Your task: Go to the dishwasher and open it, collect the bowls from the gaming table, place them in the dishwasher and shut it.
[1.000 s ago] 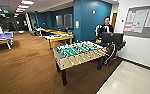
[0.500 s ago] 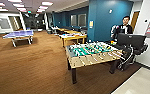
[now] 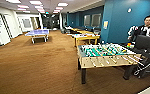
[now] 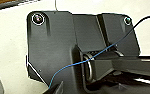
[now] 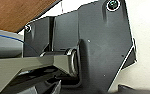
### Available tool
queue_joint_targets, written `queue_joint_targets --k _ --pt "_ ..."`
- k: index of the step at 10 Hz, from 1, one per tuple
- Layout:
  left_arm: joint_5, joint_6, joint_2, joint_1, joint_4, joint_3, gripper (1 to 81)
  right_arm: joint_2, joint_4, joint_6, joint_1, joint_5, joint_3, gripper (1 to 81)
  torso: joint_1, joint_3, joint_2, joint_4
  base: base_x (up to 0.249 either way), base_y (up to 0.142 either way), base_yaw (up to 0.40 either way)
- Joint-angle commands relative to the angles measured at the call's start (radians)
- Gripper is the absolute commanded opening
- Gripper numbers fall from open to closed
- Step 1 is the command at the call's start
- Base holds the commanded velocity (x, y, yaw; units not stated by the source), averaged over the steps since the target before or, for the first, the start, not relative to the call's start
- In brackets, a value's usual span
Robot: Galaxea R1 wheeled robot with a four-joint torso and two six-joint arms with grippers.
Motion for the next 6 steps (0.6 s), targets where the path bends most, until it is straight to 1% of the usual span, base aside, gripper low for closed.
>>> queue_joint_targets --k 1,6 --pt "0.054 0.005 -0.006 -0.039 0.012 0.003 81.1 -0.005 -0.011 -0.004 0.036 -0.058 0.006 81.1 0.000 0.000 0.000 0.000 0.000 0.000 0.365" --pt "0.054 0.005 -0.006 -0.034 0.012 0.003 81.1 -0.002 -0.016 -0.004 0.036 -0.058 0.003 81.1 0.000 0.000 0.000 0.000 0.000 0.000 0.365"
